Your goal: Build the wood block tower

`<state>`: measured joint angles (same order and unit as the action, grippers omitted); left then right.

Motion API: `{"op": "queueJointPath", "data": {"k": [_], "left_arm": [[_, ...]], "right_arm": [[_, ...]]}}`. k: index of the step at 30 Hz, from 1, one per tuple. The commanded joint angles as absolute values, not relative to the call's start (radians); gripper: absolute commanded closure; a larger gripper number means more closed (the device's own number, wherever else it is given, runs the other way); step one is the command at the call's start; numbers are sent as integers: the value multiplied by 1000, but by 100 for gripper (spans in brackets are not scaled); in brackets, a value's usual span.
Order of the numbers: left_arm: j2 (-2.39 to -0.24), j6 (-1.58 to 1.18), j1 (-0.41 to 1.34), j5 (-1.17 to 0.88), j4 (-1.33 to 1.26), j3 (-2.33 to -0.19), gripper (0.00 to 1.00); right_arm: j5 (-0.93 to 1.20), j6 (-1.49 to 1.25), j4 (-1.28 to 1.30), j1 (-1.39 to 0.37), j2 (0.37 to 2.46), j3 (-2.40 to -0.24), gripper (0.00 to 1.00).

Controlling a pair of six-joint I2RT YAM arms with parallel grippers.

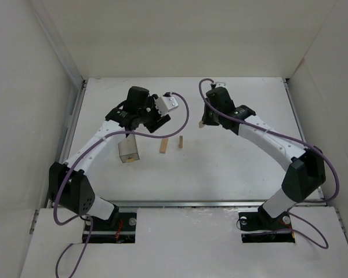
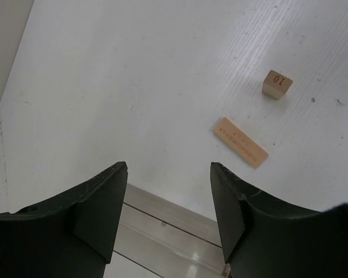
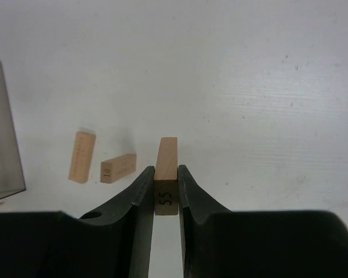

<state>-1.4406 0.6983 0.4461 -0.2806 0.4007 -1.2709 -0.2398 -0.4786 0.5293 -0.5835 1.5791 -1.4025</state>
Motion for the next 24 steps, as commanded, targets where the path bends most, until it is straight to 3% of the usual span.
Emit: {"op": "queueJointPath", "data": {"k": [1, 24], "left_arm": [[-1420, 672, 449, -207, 351, -1267, 44], [-1390, 482, 449, -63, 259, -1072, 47]], "right_arm": [[-299, -520, 559, -617, 1601, -1362, 100], [-351, -614, 552, -738, 1836, -1425, 100]]}}
